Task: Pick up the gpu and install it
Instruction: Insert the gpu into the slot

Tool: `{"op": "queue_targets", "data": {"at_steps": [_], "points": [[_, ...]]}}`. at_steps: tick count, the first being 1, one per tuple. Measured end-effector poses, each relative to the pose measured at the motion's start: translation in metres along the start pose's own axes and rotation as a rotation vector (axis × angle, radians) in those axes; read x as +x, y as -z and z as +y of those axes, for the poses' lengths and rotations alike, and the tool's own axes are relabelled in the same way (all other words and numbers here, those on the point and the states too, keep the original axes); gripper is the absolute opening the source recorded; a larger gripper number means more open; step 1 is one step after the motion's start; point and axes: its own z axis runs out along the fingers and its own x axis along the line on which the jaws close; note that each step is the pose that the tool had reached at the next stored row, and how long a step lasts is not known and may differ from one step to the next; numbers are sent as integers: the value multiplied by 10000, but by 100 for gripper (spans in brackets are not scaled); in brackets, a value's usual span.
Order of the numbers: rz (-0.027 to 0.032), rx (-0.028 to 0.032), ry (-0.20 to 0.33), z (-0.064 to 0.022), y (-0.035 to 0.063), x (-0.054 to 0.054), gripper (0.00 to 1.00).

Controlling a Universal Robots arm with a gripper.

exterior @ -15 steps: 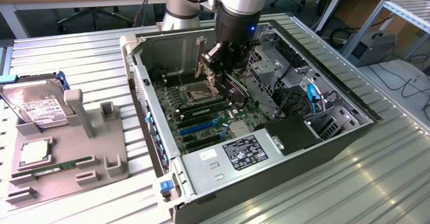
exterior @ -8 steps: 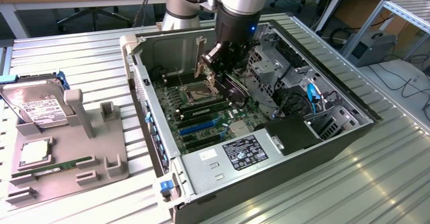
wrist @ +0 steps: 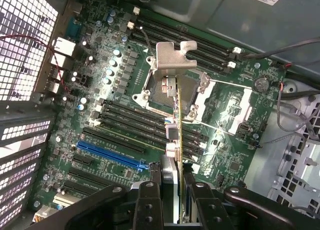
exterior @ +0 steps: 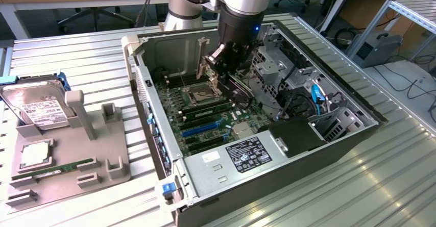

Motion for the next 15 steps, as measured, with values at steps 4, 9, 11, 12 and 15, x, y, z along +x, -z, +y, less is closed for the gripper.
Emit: {"op": "queue_targets", "data": {"at_steps": [4,9,11,12,15], "points": [[2,-4,136,0,0,0,27],[5,-8,325,0,0,0,27],[7,-10,396,0,0,0,27],[7,-11,432,0,0,0,27],[8,-15,538,0,0,0,27]]}}
